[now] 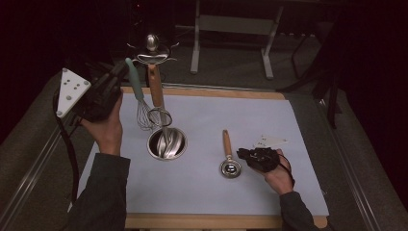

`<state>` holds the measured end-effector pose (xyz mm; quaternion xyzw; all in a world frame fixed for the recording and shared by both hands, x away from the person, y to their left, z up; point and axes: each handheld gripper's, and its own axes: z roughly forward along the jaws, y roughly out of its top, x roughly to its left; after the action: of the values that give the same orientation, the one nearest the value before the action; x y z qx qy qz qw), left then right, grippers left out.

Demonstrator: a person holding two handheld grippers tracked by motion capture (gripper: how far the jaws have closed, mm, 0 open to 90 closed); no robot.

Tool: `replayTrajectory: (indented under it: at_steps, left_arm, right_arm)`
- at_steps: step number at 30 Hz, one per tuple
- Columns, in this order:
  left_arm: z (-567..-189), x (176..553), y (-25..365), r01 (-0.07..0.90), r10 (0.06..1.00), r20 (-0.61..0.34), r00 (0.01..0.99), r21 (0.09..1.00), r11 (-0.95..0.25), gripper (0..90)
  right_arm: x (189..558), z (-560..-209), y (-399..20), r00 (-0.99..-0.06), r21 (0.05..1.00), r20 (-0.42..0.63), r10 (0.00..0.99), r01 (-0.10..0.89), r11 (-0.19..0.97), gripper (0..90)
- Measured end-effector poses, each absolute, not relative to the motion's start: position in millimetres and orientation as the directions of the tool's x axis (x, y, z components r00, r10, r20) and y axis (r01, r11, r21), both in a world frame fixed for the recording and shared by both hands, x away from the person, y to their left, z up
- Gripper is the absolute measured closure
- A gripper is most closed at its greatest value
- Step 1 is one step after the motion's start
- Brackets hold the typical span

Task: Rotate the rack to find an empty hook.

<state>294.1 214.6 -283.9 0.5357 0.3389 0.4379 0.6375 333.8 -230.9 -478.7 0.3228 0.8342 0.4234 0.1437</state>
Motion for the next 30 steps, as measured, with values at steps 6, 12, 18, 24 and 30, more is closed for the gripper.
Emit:
replayTrajectory:
  at_steps: [6,12,18,24,30]
  left_arm:
    - [-283,298,216,-0.189,0.93,0.034,0.366,0.981,0.039,90.0]
    - [-283,304,219,-0.185,0.937,0.014,0.349,0.981,0.054,90.0]
    - [-283,308,220,-0.177,0.941,0.008,0.34,0.983,0.056,90.0]
    - [-281,312,222,-0.163,0.942,0.002,0.334,0.985,0.055,90.0]
    - [-279,317,223,-0.148,0.944,-0.013,0.329,0.987,0.065,90.0]
  right_arm:
    - [334,-479,-232,-0.746,0.798,0.035,0.665,0.421,0.431,80.2]
    - [334,-479,-232,-0.747,0.797,0.034,0.664,0.42,0.433,80.2]
    - [334,-479,-233,-0.746,0.799,0.034,0.666,0.42,0.429,80.2]
    - [334,-479,-233,-0.746,0.798,0.033,0.666,0.421,0.432,80.2]
    - [334,-479,-234,-0.744,0.798,0.035,0.667,0.423,0.429,80.2]
